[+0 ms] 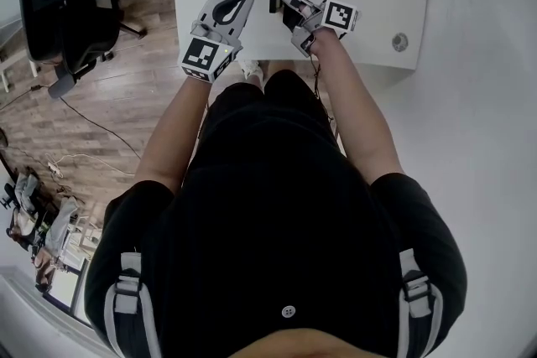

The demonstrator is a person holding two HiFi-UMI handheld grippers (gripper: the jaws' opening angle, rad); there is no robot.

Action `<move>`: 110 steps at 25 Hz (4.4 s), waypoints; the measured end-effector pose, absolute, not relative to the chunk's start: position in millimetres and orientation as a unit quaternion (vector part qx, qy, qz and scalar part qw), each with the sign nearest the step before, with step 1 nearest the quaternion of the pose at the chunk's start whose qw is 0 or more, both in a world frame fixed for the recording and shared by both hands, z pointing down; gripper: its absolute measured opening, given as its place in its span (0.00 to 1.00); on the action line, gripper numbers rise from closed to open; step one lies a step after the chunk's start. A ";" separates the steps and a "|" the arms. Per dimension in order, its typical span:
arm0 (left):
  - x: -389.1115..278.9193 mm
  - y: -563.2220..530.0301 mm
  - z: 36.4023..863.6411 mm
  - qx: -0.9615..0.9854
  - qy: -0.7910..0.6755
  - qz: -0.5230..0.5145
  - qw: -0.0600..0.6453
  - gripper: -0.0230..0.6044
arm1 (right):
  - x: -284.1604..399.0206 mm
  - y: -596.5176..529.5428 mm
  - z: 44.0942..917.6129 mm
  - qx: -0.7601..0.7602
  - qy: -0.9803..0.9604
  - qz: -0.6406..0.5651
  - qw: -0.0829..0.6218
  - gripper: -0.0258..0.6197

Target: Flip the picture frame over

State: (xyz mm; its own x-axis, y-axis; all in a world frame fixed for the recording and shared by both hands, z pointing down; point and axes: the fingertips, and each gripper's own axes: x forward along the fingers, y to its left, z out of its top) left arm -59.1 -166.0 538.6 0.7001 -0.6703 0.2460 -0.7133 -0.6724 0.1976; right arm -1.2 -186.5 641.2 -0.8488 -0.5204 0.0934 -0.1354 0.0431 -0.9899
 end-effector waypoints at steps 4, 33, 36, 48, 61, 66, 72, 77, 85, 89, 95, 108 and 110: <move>-53.5 -171.9 541.1 0.913 -0.375 0.079 0.142 0.04 | 3.8 -191.6 640.5 -0.214 0.701 -0.658 0.174 0.12; -45.0 -191.6 546.5 0.921 -0.353 0.081 0.144 0.04 | 74.6 -202.7 658.1 -0.272 0.713 -0.627 0.155 0.15; -41.5 -192.4 539.0 0.921 -0.354 0.077 0.140 0.04 | 83.0 -204.9 658.8 -0.292 0.719 -0.616 0.134 0.17; -44.3 -186.4 540.5 0.920 -0.357 0.086 0.139 0.04 | 99.5 -202.1 690.3 -0.358 0.713 -0.601 0.051 0.21; -48.9 -181.0 535.6 0.918 -0.362 0.091 0.135 0.04 | 104.3 -192.6 709.7 -0.426 0.758 -0.452 -0.200 0.35; -47.5 -177.3 529.6 0.918 -0.360 0.096 0.136 0.04 | 103.3 -194.7 695.3 -0.440 0.781 -0.344 -0.279 0.37; -47.5 -173.6 517.4 0.918 -0.358 0.108 0.130 0.04 | 87.1 -196.0 638.7 -0.438 0.817 -0.271 -0.258 0.36; -42.9 -168.4 487.6 0.922 -0.357 0.090 0.122 0.04 | 76.4 -185.4 564.0 -0.437 0.849 -0.214 -0.205 0.36; -31.1 -157.0 428.8 0.936 -0.328 0.056 0.110 0.04 | 70.2 -163.9 457.7 -0.441 0.878 -0.141 -0.119 0.32; -21.0 -151.4 399.3 0.942 -0.318 0.033 0.100 0.04 | 68.7 -148.1 415.0 -0.435 0.891 -0.109 -0.075 0.24; -9.1 -139.9 369.4 0.950 -0.303 0.024 0.077 0.04 | 71.0 -129.2 366.9 -0.431 0.899 -0.078 -0.031 0.12; -3.5 -137.3 339.4 0.953 -0.299 0.023 0.047 0.04 | 69.3 -129.4 335.7 -0.426 0.904 -0.044 -0.009 0.05; -4.6 -137.3 336.6 0.952 -0.302 0.024 0.048 0.04 | 68.2 -129.7 333.6 -0.425 0.904 -0.043 -0.011 0.05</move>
State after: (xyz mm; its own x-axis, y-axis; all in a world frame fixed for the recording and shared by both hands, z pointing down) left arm -4.6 -137.3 336.6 0.8163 -0.5728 0.0744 -0.5774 -0.8128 0.0774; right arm 68.2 -129.7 333.6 -0.6388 -0.7673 0.0557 -0.7692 0.6354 -0.0681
